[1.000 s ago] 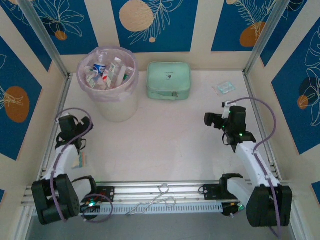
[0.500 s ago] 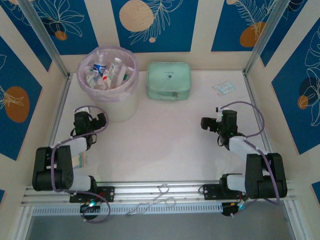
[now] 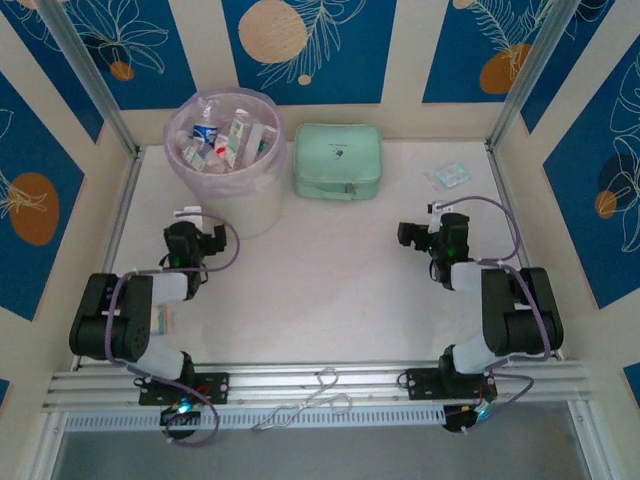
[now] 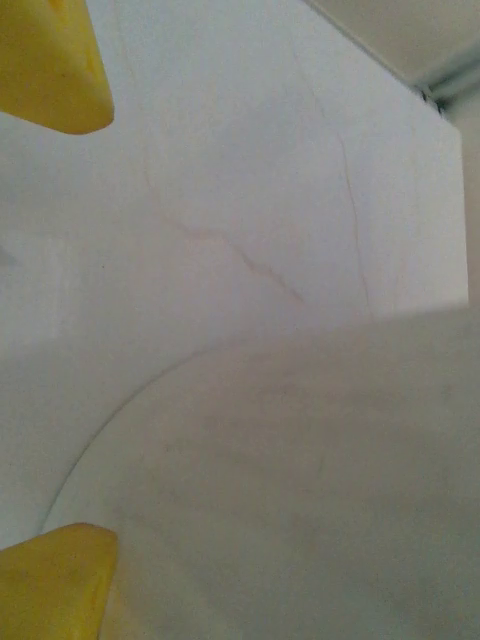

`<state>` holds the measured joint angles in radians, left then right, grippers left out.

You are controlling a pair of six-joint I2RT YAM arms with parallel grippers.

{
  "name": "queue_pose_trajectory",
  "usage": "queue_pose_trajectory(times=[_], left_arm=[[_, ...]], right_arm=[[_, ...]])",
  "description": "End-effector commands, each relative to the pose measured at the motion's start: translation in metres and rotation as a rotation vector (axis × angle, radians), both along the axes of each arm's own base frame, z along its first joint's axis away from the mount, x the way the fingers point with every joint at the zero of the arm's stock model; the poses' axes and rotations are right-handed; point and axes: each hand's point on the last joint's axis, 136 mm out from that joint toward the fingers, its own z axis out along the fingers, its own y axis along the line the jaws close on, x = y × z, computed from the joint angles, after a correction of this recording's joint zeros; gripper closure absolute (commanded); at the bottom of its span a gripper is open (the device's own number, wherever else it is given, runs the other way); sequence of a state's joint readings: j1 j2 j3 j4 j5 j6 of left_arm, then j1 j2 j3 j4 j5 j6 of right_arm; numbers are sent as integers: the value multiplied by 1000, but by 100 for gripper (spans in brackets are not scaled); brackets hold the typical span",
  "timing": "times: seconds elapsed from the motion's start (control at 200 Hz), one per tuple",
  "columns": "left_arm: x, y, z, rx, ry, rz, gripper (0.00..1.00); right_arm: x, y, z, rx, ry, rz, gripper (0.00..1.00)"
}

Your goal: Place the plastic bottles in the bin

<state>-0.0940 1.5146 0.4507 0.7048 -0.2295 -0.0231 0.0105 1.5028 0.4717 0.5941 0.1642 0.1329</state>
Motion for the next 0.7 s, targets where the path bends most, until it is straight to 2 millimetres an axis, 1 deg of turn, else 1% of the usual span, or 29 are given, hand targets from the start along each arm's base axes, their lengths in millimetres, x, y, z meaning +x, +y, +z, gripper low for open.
queue_pose_trajectory(times=[0.0, 0.04, 0.065, 0.1, 0.15, 0.21, 0.69], left_arm=[[3, -5, 11, 51, -68, -18, 1], [0, -5, 8, 39, -85, -24, 1], [-2, -4, 2, 28, -91, -31, 0], [0, -3, 8, 39, -142, -31, 0], [-3, -4, 3, 26, -88, -31, 0], [-1, -3, 6, 35, -122, -30, 1], [-2, -3, 6, 32, -121, -28, 1]], right_arm=[[5, 2, 20, 7, -182, 20, 1], [4, 1, 16, 1, -126, 14, 1], [6, 1, 19, 0, -146, 18, 1], [6, 2, 18, 0, -160, 17, 1], [5, 2, 18, -3, -137, 18, 1], [6, 2, 19, -6, -149, 19, 1], [5, 3, 19, -10, -146, 23, 1]])
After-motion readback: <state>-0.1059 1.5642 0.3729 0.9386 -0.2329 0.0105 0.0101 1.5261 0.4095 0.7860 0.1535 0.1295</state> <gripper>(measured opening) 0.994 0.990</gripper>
